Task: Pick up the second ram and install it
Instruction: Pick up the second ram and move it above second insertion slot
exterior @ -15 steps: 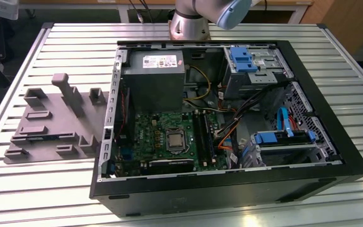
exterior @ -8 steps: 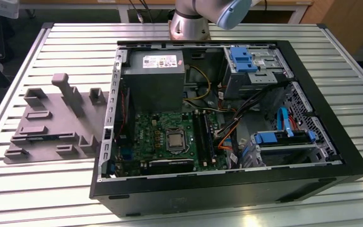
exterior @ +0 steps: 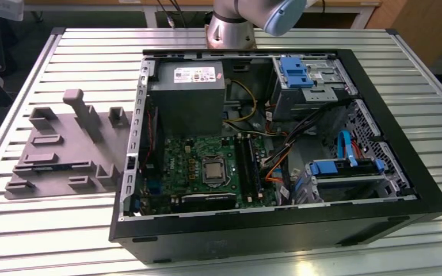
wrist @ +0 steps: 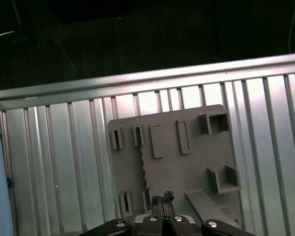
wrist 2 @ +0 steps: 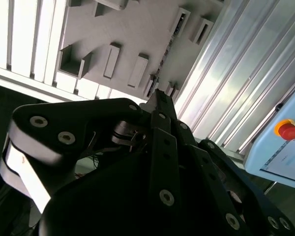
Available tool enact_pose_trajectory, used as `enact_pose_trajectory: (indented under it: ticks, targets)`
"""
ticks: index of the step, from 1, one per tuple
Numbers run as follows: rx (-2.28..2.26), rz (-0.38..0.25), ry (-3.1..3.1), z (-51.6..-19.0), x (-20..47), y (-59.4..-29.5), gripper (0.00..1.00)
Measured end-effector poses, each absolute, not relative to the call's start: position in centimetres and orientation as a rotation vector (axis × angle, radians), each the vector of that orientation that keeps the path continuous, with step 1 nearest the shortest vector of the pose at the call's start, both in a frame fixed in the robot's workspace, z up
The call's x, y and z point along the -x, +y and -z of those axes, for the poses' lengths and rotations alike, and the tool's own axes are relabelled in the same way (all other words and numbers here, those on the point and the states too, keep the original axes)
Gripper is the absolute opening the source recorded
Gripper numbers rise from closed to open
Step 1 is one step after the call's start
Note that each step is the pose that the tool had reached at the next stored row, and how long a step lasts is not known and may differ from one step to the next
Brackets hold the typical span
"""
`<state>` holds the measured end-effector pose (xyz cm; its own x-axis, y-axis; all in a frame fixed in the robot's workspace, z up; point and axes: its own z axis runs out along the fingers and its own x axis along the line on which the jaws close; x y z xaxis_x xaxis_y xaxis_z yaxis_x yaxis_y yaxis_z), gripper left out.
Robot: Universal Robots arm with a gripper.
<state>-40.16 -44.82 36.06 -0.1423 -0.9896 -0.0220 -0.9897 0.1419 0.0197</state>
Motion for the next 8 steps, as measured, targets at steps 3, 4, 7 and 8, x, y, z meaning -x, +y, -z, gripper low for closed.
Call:
enact_pose_trajectory:
  ticks: [3,4,7,8]
  targets:
    - [2.041,-0.046,2.383,-36.05,40.16,-44.82,0.11]
    - [2.029,-0.046,2.392,-36.05,40.16,-44.82,0.11]
    - [2.026,-0.046,2.396,-36.05,40.16,-44.82,0.11]
    - [2.024,-0.046,2.397,-36.05,40.16,-44.82,0.11]
